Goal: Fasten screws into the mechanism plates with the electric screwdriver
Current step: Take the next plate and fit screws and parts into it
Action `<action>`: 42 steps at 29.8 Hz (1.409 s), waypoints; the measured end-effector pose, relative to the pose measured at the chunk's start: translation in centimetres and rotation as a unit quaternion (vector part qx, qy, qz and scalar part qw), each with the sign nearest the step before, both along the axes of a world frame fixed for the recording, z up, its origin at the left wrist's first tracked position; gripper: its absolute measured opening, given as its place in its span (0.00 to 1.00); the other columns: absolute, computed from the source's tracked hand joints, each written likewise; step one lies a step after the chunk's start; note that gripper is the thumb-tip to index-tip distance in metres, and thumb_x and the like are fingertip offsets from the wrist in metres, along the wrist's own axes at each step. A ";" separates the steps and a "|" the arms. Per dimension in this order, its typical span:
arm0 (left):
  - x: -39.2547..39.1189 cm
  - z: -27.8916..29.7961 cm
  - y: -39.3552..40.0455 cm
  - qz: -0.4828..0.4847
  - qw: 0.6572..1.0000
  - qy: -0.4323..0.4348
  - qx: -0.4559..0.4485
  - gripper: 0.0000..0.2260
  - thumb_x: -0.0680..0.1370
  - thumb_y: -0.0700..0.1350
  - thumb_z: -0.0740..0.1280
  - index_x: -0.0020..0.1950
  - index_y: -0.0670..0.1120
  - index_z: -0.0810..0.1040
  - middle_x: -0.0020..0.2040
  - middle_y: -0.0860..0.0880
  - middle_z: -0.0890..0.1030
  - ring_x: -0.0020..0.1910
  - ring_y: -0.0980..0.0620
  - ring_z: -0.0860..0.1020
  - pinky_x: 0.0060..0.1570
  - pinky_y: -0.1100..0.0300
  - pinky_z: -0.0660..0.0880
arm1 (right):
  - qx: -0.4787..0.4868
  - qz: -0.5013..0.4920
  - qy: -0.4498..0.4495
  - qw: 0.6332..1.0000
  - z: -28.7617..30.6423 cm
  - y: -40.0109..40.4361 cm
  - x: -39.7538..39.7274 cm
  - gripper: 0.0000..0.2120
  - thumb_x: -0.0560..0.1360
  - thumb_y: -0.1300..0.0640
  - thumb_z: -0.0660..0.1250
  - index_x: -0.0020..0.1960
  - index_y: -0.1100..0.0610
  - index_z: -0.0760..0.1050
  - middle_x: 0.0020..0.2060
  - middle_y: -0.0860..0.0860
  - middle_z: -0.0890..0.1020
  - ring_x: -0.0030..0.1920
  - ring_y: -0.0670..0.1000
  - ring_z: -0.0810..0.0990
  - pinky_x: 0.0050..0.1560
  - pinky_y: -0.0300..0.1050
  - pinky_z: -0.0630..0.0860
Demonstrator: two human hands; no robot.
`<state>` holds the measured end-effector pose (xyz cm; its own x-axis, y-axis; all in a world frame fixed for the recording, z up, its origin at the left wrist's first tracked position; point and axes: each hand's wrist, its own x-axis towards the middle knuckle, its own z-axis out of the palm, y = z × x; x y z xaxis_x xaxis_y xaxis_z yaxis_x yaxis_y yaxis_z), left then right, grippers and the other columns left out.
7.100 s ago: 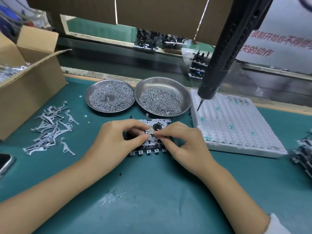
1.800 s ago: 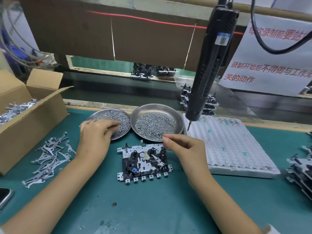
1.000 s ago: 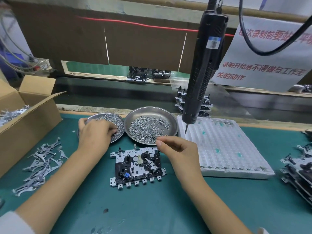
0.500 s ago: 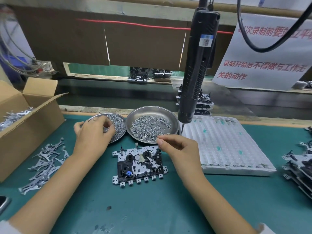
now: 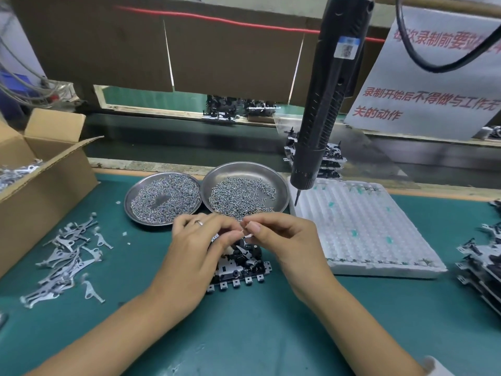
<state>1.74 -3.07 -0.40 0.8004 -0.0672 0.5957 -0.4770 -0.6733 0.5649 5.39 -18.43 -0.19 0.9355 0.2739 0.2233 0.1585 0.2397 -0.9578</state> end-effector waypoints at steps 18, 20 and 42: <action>-0.6 0.0 -0.1 -0.017 0.987 0.093 -0.131 0.07 0.73 0.55 0.61 0.43 0.56 0.78 0.45 0.62 0.80 0.49 0.62 0.73 0.57 0.60 0.64 | 0.002 -0.003 -0.034 0.999 0.1 0.2 -0.4 0.06 0.64 0.62 0.72 0.42 0.60 0.83 0.36 0.53 0.85 0.38 0.50 0.84 0.41 0.37 0.79; -0.6 0.0 -0.1 -0.027 0.980 0.113 -0.159 0.06 0.74 0.56 0.63 0.43 0.58 0.78 0.43 0.62 0.81 0.49 0.57 0.76 0.57 0.51 0.69 | -0.009 -0.008 -0.046 0.999 0.1 0.2 -0.4 0.06 0.64 0.62 0.72 0.41 0.59 0.84 0.37 0.53 0.85 0.39 0.50 0.84 0.42 0.39 0.79; 0.3 0.1 0.4 -0.104 0.905 0.175 -0.374 0.11 0.64 0.48 0.72 0.45 0.54 0.84 0.41 0.49 0.85 0.41 0.56 0.83 0.39 0.71 0.75 | -0.114 0.002 -0.154 0.981 0.2 0.2 -0.4 0.09 0.74 0.68 0.68 0.50 0.58 0.82 0.48 0.51 0.81 0.51 0.42 0.79 0.47 0.35 0.76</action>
